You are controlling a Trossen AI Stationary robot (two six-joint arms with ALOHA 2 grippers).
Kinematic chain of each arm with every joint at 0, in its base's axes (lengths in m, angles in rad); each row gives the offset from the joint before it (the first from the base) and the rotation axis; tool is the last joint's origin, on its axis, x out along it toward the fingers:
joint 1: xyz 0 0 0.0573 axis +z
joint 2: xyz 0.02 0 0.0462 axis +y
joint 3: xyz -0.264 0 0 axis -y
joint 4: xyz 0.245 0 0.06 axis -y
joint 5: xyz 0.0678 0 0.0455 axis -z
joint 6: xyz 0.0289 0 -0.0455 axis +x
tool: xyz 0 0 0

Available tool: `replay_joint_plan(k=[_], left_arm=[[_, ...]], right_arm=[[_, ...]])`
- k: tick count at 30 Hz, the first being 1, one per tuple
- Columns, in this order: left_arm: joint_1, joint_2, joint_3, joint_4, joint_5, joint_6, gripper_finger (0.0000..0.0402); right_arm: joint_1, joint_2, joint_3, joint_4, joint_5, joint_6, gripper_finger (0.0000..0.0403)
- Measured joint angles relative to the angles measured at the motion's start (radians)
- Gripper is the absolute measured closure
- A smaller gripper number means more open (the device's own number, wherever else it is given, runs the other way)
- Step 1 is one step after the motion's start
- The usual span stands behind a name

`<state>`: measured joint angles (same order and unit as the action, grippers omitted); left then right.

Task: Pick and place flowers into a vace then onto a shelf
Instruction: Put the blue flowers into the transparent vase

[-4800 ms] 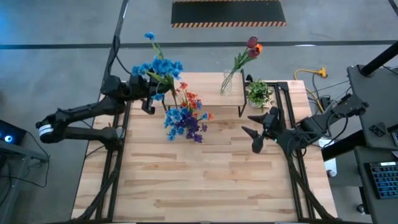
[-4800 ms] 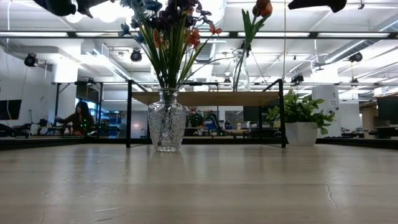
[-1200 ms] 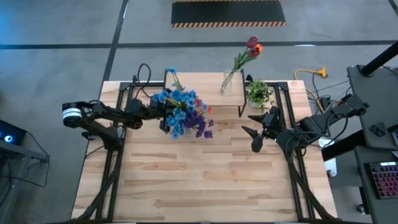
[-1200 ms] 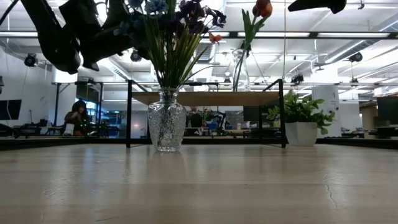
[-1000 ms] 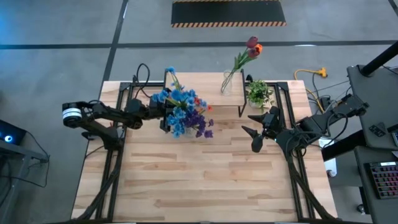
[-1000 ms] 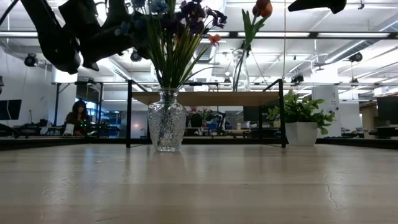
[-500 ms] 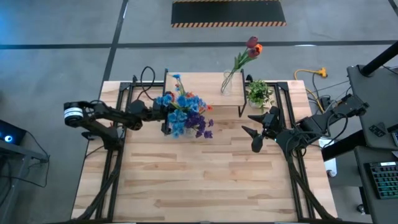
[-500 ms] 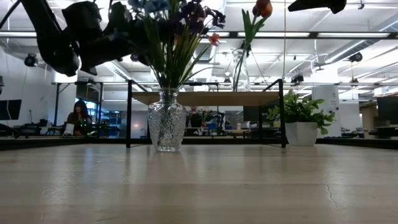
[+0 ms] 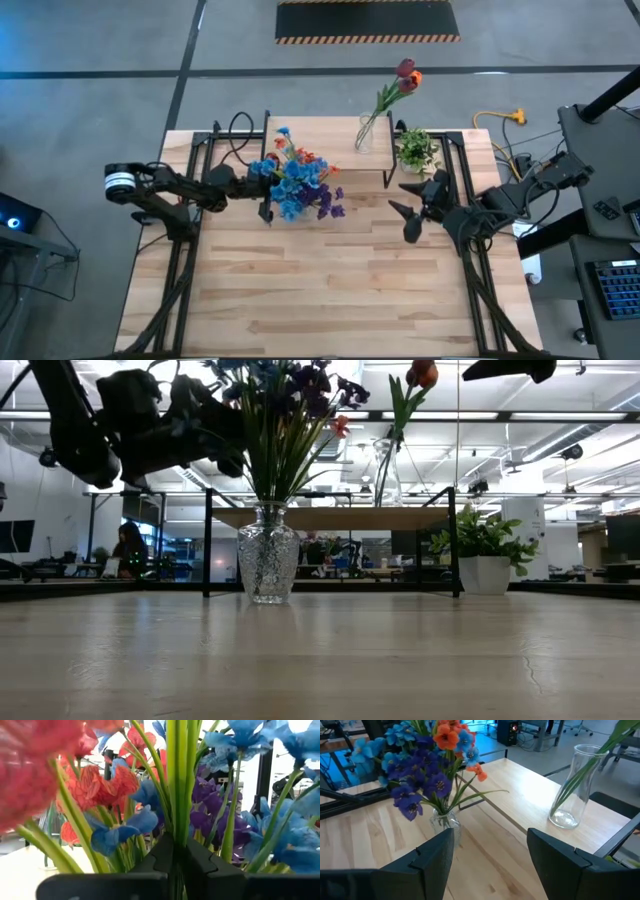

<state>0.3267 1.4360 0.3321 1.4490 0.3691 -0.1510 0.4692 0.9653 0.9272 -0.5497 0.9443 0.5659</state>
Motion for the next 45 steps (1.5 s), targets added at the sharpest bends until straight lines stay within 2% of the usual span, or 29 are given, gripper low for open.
replay_joint_plan(k=[10, 19, 24, 45], left_arm=[[0.0, 0.003, 0.0, -0.001, -0.039, -0.055, 0.0391], [0.0, 0.001, 0.0, -0.01, -0.06, -0.08, 0.0326], [-0.001, 0.001, 0.0, -0.057, -0.042, -0.099, 0.0304], [0.0, -0.029, -0.005, -0.136, -0.039, -0.076, 0.0301]], right_arm=[[-0.008, 0.0, -0.001, 0.0, -0.001, 0.0, 0.0161], [-0.008, 0.0, -0.012, 0.002, -0.003, 0.003, 0.0161], [-0.008, 0.0, -0.018, 0.002, -0.008, 0.003, 0.0161], [-0.008, 0.0, -0.032, 0.005, -0.01, 0.003, 0.0161]])
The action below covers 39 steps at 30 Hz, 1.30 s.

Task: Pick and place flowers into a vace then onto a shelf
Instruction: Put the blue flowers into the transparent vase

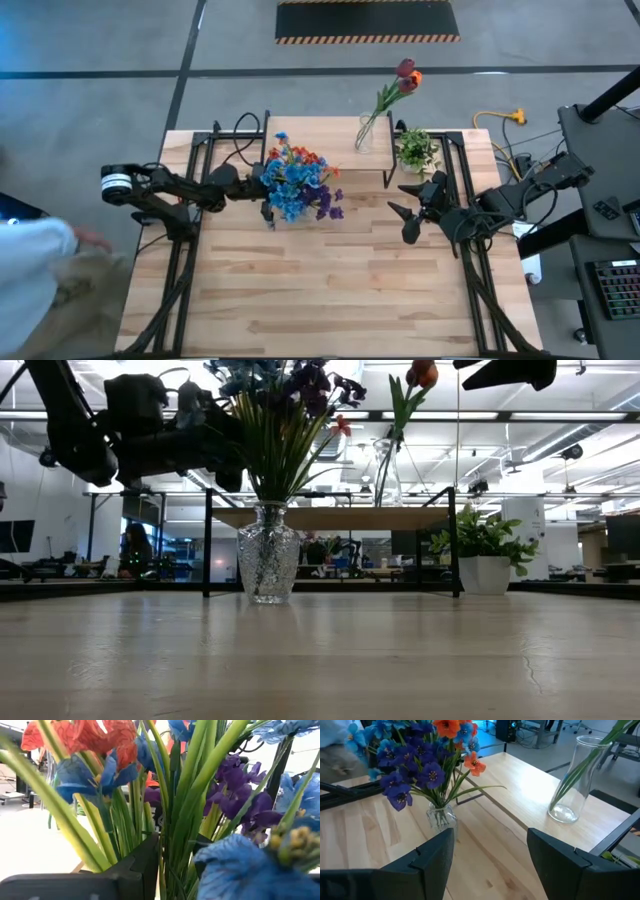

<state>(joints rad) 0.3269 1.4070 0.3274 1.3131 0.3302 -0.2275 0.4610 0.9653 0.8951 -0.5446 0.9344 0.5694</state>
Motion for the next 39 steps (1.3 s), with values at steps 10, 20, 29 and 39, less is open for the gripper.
replay_joint_plan(k=[10, 20, 29, 39], left_arm=[[0.012, -0.166, -0.128, 0.0, -0.008, 0.004, 0.0301], [0.012, -0.377, -0.213, -0.165, -0.037, 0.005, 0.0301], [0.014, -0.51, -0.236, -0.278, -0.051, 0.007, 0.0301], [0.036, -0.665, -0.291, -0.326, -0.052, 0.004, 0.0301]], right_arm=[[-0.006, 0.0, -0.002, 0.0, 0.0, 0.0, 0.0161], [-0.07, 0.0, -0.005, 0.002, -0.032, 0.0, 0.0161], [-0.089, 0.0, -0.006, 0.004, -0.076, 0.0, 0.0161], [-0.089, 0.0, -0.015, 0.004, -0.079, -0.001, 0.0161]])
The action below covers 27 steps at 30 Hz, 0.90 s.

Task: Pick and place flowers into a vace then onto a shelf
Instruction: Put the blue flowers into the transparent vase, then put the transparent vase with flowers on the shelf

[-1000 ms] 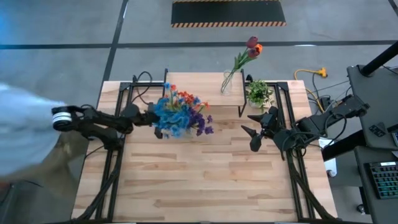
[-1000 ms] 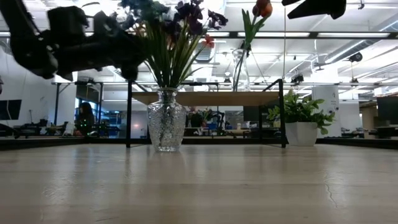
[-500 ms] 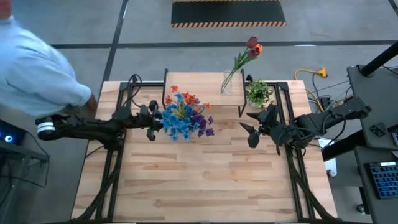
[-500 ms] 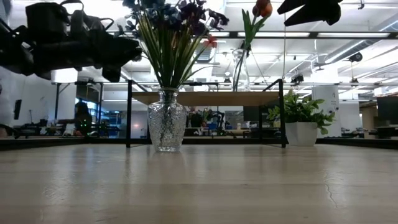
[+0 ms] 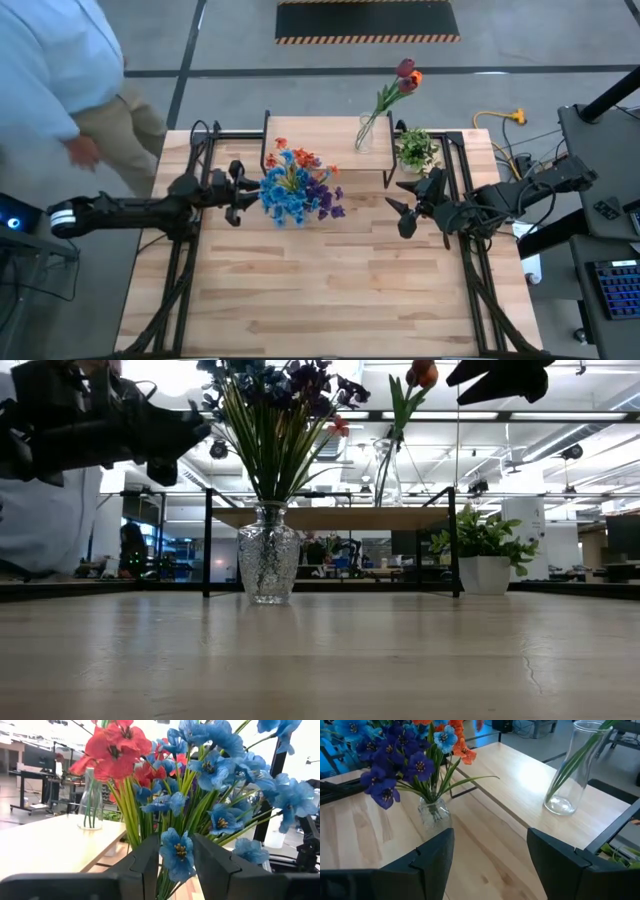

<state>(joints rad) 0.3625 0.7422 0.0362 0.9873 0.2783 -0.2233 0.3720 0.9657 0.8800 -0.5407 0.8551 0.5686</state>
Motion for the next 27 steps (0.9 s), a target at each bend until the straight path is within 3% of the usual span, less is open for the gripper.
replay_joint_plan(k=[19, 27], left_arm=[[0.011, -0.372, -0.001, -0.48, 0.0, -0.008, 0.0301], [0.01, -0.505, 0.002, -0.74, 0.077, -0.176, 0.0301]], right_arm=[[0.0, 0.0, -0.002, -0.002, 0.0, -0.009, 0.0161], [0.0, 0.0, -0.002, -0.002, 0.0, -0.012, 0.0161]])
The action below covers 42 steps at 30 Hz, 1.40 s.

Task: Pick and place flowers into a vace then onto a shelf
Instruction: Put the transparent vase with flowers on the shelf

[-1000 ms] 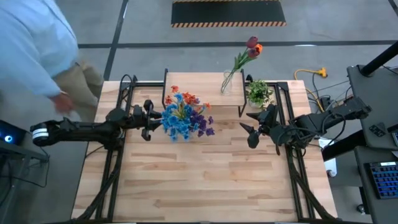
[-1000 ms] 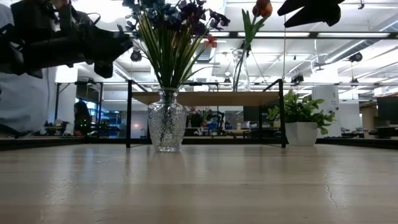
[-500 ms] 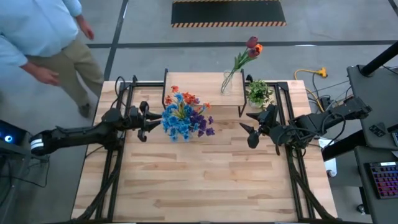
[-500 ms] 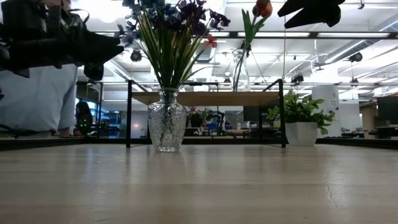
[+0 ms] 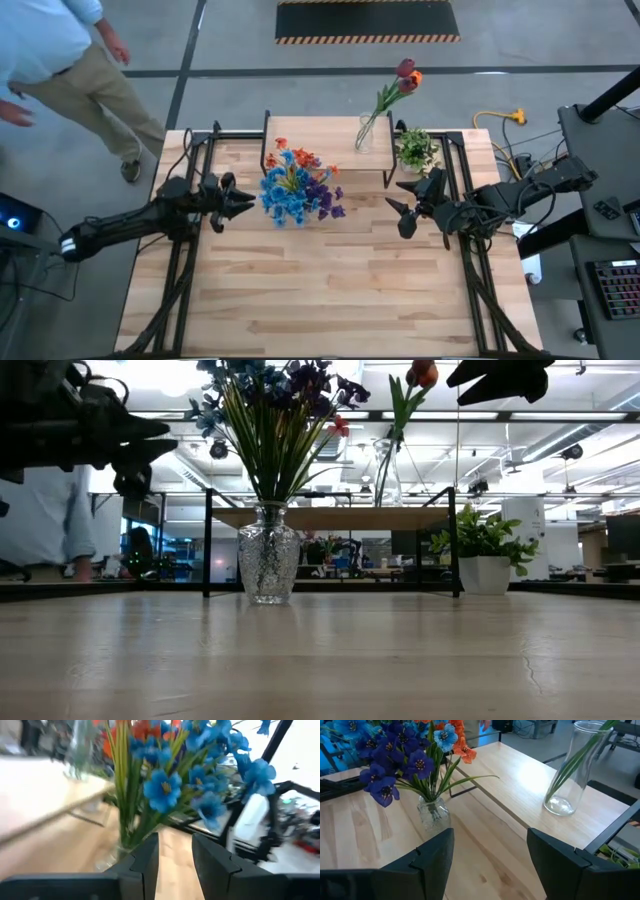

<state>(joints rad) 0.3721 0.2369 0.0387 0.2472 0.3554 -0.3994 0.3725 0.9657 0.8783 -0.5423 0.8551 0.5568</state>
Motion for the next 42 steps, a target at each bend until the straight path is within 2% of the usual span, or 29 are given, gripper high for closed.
replay_joint_plan(k=[6, 10, 14, 18, 24, 30, 38, 42], left_arm=[[-0.022, -0.051, 0.012, -0.014, 0.035, -0.095, 0.0301], [-0.049, -0.055, 0.036, -0.088, 0.037, -0.124, 0.0301], [-0.064, -0.055, 0.074, -0.083, 0.035, -0.172, 0.0301], [-0.064, -0.055, 0.161, -0.071, 0.032, -0.166, 0.0301], [-0.064, -0.039, 0.369, -0.059, 0.03, -0.081, 0.0301], [-0.063, 0.036, 0.585, 0.116, 0.066, 0.031, 0.0301], [-0.063, 0.182, 0.775, 0.456, 0.281, 0.147, 0.0301], [-0.063, 0.287, 0.853, 0.571, 0.369, 0.114, 0.0301]], right_arm=[[0.0, 0.0, 0.0, 0.0, 0.0, -0.027, 0.0161], [0.0, 0.0, 0.0, 0.0, 0.0, -0.035, 0.0161], [0.0, 0.0, 0.0, 0.0, 0.0, -0.039, 0.0161], [-0.001, 0.0, 0.0, 0.0, 0.0, -0.057, 0.0161], [-0.019, 0.0, 0.0, 0.0, 0.0, -0.087, 0.0161], [-0.042, 0.0, 0.0, 0.002, 0.0, -0.093, 0.0161], [-0.042, 0.0, 0.0, 0.002, 0.0, -0.097, 0.0161], [-0.042, 0.0, 0.0, 0.002, 0.0, -0.096, 0.0161]])
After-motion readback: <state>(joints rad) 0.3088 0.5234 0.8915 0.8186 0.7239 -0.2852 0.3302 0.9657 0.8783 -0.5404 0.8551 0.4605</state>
